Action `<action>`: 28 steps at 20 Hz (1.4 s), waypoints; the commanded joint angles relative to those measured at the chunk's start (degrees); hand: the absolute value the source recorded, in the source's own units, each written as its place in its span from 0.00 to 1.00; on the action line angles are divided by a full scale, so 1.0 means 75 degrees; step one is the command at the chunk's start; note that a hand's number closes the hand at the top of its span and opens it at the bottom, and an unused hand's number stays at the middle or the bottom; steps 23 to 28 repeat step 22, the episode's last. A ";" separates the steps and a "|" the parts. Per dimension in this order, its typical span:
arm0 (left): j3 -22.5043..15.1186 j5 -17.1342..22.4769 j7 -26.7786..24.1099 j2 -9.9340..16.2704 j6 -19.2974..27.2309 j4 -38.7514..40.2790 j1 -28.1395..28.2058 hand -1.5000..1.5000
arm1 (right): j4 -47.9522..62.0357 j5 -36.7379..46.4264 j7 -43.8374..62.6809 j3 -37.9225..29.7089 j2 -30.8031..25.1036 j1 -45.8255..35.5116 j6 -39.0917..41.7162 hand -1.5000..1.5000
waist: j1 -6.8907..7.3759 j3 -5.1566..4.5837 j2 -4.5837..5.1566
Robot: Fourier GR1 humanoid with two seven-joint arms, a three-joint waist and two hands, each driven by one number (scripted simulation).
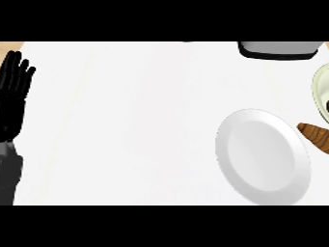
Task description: Pick the squash from the plate and place it in the bowl
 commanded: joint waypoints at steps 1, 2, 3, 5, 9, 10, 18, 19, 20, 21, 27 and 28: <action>0.0008 0.0024 0.0218 0.0016 0.0066 -0.0151 -0.0102 0.50 | 0.0097 -0.0623 0.0019 -0.0667 -0.0487 -0.0034 -0.0011 0.00 | 0.0005 0.0005 -0.0003; -0.0050 0.0039 -0.0031 -0.0120 0.0006 -0.0241 0.0182 0.50 | 0.0211 -0.0834 -0.0024 -0.0909 -0.0564 0.0126 -0.0116 0.00 | 0.0057 0.0015 0.0020; -0.0017 -0.0044 -0.0096 -0.0011 0.0004 -0.0030 -0.0009 0.50 | 0.0226 -0.0955 -0.0004 -0.1039 -0.0819 0.0187 -0.0016 0.00 | -0.0039 0.0012 0.0030; 0.0031 0.0073 -0.0068 0.0088 -0.0167 -0.0015 -0.0008 0.50 | 0.0370 -0.1124 0.0574 -0.1236 -0.1009 0.0017 -0.0073 0.00 | 0.0084 0.0018 0.0074; 0.0211 0.0115 0.0070 0.0181 -0.0033 -0.0008 -0.0165 0.50 | 0.0522 -0.1510 0.0497 -0.1636 -0.1675 0.0511 0.0507 0.00 | 0.0005 0.0047 0.0091; -0.0076 -0.0104 -0.0136 -0.0095 0.0066 -0.0121 0.0061 0.50 | 0.0548 -0.1561 0.0649 -0.1685 -0.1663 0.0489 0.0491 0.00 | 0.0069 0.0045 0.0088; 0.0124 0.0109 -0.0163 0.0010 -0.0087 -0.0110 0.0174 0.50 | 0.0609 -0.2069 0.0215 -0.2195 -0.2242 0.1300 0.1416 0.00 | -0.0010 0.0082 0.0107; 0.0149 0.0128 0.0126 0.0041 0.0019 -0.0101 -0.0026 0.50 | 0.0569 -0.2008 0.0016 -0.2130 -0.2178 0.1491 0.1543 0.00 | -0.0079 0.0100 0.0106; 0.0179 0.0164 0.0042 0.0001 0.0009 -0.0067 0.0033 0.50 | 0.0639 -0.2129 0.0103 -0.2252 -0.2223 0.1491 0.1626 0.00 | -0.0068 0.0102 0.0114; 0.0107 0.0076 0.0044 0.0039 -0.0014 -0.0121 0.0065 0.50 | 0.0596 -0.2083 0.0152 -0.2206 -0.2410 0.1577 0.1800 0.00 | -0.0092 0.0109 0.0105; 0.0111 0.0122 -0.0049 -0.0023 -0.0032 -0.0173 0.0134 0.50 | 0.0588 -0.2127 0.0010 -0.2246 -0.2372 0.1697 0.1935 0.00 | -0.0110 0.0115 0.0084; 0.0111 0.0122 -0.0049 -0.0023 -0.0032 -0.0173 0.0134 0.50 | 0.0588 -0.2127 0.0010 -0.2246 -0.2372 0.1697 0.1935 0.00 | -0.0110 0.0115 0.0084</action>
